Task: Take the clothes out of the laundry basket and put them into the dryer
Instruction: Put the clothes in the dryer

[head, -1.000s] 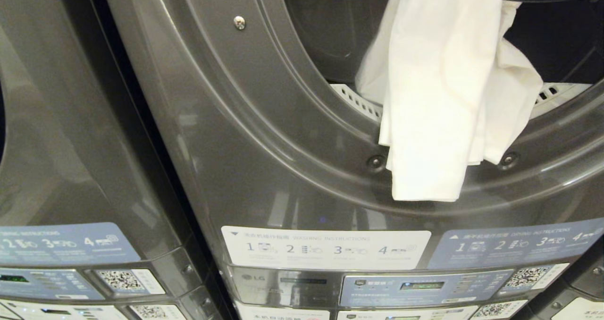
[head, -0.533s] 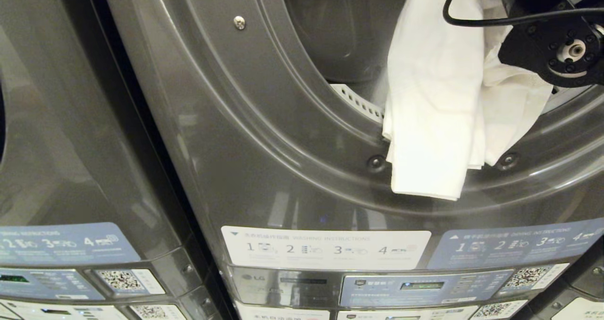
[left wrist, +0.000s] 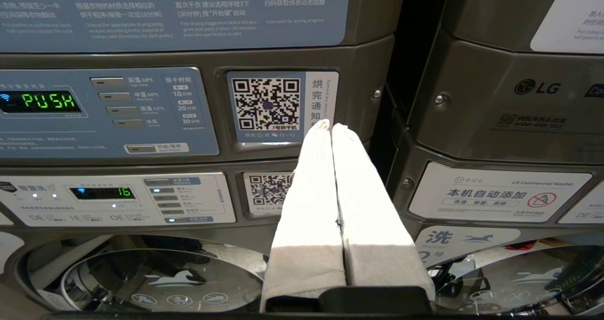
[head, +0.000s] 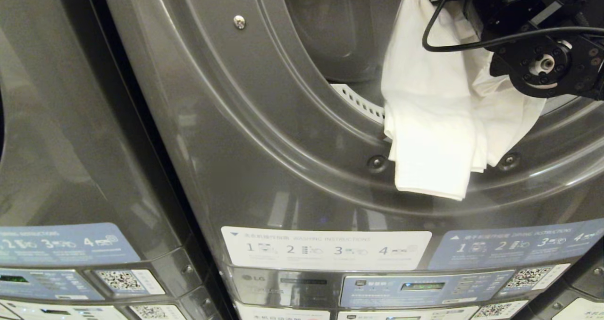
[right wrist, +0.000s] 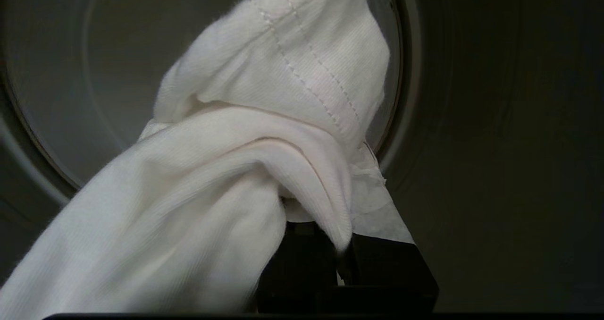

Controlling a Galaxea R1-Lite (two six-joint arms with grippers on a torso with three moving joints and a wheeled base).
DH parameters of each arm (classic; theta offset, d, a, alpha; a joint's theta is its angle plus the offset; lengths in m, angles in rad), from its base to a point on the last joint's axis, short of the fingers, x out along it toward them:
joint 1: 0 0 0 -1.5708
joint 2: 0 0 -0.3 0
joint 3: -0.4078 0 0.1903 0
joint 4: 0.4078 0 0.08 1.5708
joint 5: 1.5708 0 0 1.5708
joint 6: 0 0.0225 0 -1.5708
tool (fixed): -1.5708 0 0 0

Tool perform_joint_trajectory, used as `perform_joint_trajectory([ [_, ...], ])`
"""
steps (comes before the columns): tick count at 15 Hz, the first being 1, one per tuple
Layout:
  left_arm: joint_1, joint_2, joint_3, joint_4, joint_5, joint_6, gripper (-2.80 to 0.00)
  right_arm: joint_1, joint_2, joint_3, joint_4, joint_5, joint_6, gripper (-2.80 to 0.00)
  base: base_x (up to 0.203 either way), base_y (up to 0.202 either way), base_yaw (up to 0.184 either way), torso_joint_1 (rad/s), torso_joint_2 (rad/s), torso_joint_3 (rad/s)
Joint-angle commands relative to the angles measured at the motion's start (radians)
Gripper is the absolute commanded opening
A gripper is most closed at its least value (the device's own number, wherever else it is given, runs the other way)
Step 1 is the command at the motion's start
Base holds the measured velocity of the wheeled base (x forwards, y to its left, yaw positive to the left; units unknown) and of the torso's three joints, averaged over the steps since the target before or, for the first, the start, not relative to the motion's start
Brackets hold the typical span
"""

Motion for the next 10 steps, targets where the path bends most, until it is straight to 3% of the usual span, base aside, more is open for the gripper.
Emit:
perform_joint_trajectory([
  [1, 0.000, 0.000, 0.000, 0.000, 0.000, -0.001, -2.80, 0.003, -0.008, -0.001, -0.010, 0.017, 0.002, -2.80, 0.000, 0.000, 0.000, 0.000, 0.00, 0.000],
  [10, 0.000, 0.000, 0.000, 0.000, 0.000, 0.001, -2.80, 0.018, -0.052, 0.002, 0.008, 0.056, 0.015, -2.80, 0.000, 0.000, 0.000, 0.000, 0.00, 0.000],
])
